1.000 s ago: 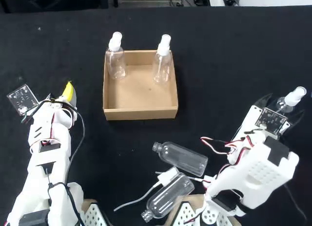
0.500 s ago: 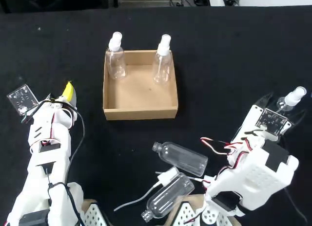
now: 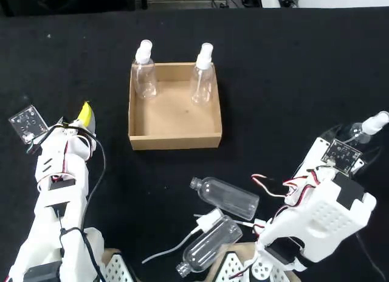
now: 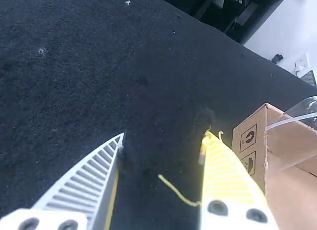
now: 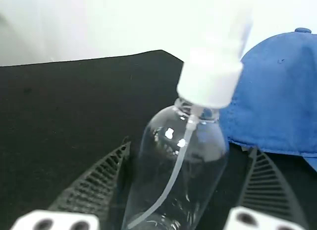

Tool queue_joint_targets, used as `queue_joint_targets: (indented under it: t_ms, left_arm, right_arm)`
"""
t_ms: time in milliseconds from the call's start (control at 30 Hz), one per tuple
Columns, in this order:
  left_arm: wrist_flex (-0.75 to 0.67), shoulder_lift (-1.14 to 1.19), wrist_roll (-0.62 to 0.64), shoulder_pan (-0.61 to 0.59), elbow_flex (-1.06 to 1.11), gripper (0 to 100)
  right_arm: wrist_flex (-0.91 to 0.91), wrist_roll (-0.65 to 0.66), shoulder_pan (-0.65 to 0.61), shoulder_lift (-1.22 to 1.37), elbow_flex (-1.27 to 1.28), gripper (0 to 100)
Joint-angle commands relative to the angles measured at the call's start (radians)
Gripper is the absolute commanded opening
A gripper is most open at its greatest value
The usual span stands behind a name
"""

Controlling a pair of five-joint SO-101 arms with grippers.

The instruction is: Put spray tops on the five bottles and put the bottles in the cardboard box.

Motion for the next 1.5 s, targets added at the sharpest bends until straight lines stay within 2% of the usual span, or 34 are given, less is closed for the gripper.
queue_joint_targets:
  t_ms: [0,200,400,1267,1467]
  left_arm:
    - [-0.025,-0.005,0.008,0.01,-0.008,22]
    - [-0.025,-0.005,0.008,0.01,-0.007,22]
    - [-0.025,-0.005,0.008,0.01,-0.007,22]
    - [-0.025,-0.005,0.008,0.01,-0.007,22]
    - [-0.025,-0.005,0.008,0.01,-0.007,22]
  right_arm:
    - [-0.003,0.005,-0.005,-0.012,-0.056,30.7]
    - [-0.003,0.003,-0.015,-0.012,-0.073,30.7]
    - [-0.002,-0.078,-0.018,-0.012,-0.071,30.7]
    - [0.005,-0.072,-0.035,-0.004,-0.082,30.7]
    - [0.005,-0.071,-0.035,-0.004,-0.071,20.0]
